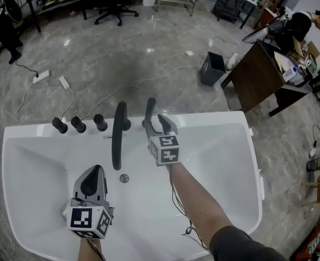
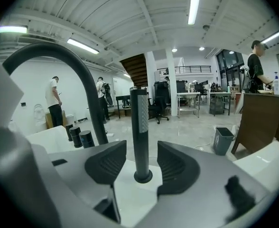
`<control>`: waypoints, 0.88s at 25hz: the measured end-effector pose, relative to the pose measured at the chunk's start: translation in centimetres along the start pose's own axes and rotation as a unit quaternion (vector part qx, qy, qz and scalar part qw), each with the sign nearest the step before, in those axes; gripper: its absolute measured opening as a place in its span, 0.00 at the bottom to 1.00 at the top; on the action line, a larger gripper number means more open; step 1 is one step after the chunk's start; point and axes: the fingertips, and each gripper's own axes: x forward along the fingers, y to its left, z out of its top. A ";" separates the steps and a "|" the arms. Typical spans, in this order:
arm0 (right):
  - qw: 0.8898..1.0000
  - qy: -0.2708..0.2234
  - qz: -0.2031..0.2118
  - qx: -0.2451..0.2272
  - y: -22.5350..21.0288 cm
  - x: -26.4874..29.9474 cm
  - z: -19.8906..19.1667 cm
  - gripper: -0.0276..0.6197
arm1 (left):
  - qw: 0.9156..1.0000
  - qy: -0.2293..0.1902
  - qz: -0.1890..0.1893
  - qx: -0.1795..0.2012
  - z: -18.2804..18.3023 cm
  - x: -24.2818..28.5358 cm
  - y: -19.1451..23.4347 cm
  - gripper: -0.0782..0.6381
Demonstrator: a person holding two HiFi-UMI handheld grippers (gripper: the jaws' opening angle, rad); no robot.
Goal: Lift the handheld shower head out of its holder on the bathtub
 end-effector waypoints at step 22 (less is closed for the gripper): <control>0.999 0.020 -0.016 -0.034 0.7 3.6 0.3 0.26 | 1.000 -0.008 0.014 -0.016 -0.3 -1.8 1.6 0.13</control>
